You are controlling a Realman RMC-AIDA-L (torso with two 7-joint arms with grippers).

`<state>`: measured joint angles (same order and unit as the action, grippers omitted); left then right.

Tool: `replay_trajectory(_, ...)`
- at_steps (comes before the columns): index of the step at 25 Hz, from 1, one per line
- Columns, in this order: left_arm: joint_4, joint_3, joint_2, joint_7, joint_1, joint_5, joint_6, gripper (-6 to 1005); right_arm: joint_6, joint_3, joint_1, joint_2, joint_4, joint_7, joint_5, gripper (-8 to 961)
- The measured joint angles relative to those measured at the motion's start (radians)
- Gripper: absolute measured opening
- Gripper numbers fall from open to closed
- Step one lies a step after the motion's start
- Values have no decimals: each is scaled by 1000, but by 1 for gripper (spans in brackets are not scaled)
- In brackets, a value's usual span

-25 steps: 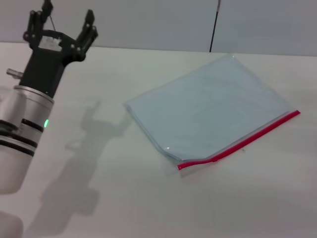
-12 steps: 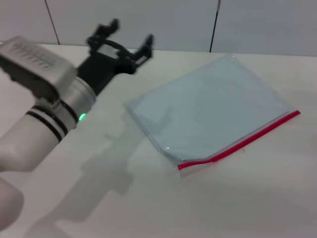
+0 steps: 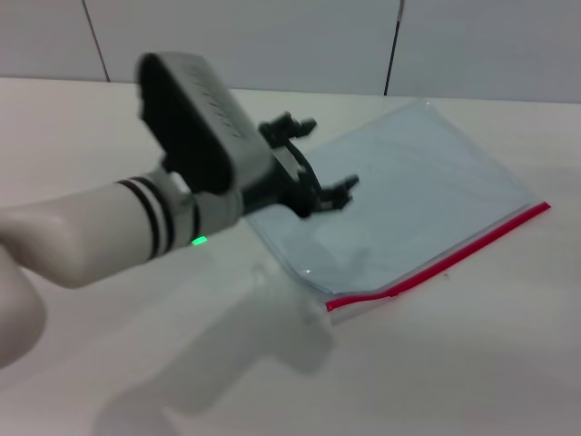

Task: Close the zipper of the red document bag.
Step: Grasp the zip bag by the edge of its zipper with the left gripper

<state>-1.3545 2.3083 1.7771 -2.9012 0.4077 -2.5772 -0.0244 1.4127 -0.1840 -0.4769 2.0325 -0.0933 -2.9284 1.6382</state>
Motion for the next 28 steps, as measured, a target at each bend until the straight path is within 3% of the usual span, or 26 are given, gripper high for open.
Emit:
replay_trajectory(6, -129, -54, 64, 204, 1, -22, -340, 891, 0, 0, -1, 0, -1, 0, 0, 833)
replay_trajectory(10, -175, -83, 119, 330, 2, -27, -525, 891, 0, 0, -1, -1, 0, 0, 0, 833)
replay_trajectory(11, -185, -93, 143, 363, 4, -35, -585, 890, 0, 0, -2, -1, 0, 0, 0, 833)
replay_trajectory(17, -210, -101, 228, 407, 12, -125, -763, 890, 0, 3, -4, -2, 1, 0, 0, 833)
replay_trajectory(20, -211, -103, 249, 400, 16, -161, -814, 890, 0, 5, -6, -2, 0, 0, 0, 833)
replay_trajectory(28, -177, -100, 251, 369, 40, -175, -846, 891, 0, 2, -7, -2, -3, 0, 0, 832)
